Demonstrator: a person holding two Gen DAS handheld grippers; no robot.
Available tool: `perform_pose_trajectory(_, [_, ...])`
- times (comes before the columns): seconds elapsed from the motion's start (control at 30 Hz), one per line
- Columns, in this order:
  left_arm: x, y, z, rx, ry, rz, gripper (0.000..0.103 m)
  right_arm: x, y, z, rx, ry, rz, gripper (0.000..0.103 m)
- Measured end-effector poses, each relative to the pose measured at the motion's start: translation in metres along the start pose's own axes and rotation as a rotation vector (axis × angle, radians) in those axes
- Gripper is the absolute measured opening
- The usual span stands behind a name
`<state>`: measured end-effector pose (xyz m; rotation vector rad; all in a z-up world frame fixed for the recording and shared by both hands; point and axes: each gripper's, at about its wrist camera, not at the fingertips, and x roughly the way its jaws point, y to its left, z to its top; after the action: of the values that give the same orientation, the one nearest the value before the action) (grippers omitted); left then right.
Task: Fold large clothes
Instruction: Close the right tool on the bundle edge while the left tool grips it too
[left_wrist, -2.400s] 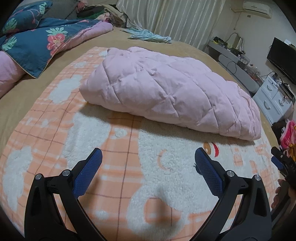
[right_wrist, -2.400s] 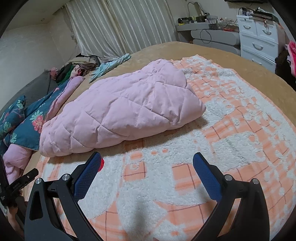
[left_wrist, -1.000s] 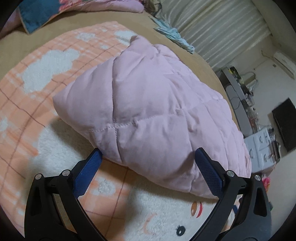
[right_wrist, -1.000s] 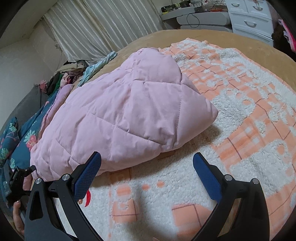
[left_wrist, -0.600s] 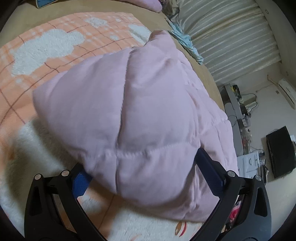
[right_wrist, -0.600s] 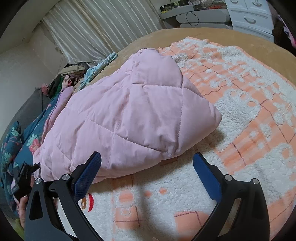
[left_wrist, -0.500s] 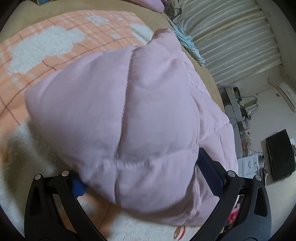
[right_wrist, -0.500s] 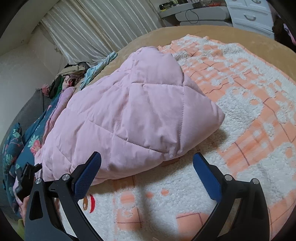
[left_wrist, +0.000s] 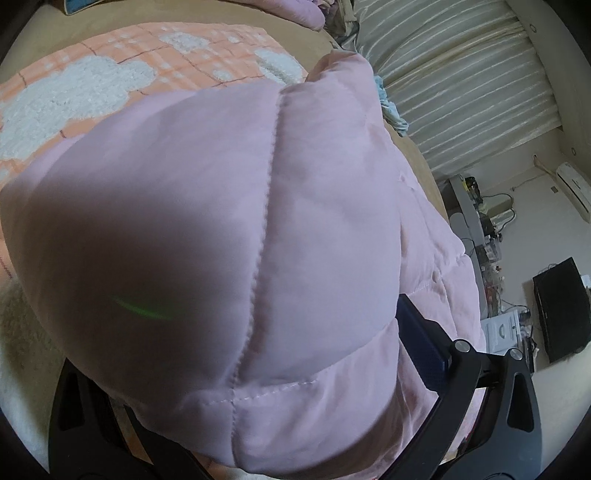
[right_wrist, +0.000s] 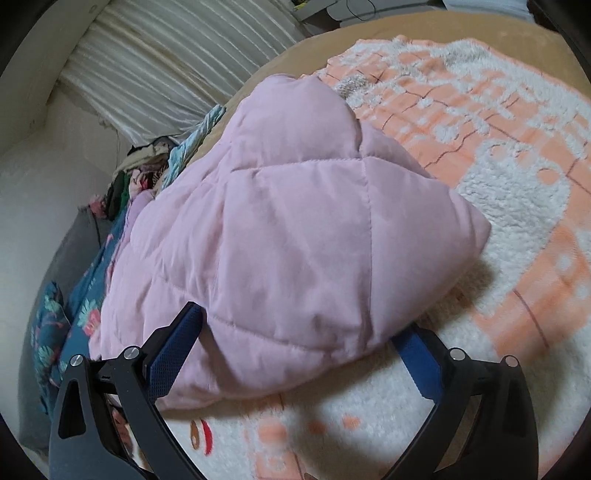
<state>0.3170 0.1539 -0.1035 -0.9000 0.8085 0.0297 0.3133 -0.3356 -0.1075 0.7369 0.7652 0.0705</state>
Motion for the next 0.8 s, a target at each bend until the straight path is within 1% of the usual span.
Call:
perform_pose_trajectory(0.37, [0.004, -0.002, 0.001, 0.018, -0.013, -0.002, 0.095, 0.023, -0.001, 0.02, 0.016, -0.017, 0.054, 0.099])
perform_pose_trajectory(0.8, [0.014, -0.015, -0.005, 0.025, -0.032, 0.005, 0.095, 0.042, -0.003, 0.033, -0.018, -0.026, 0.072, 0.099])
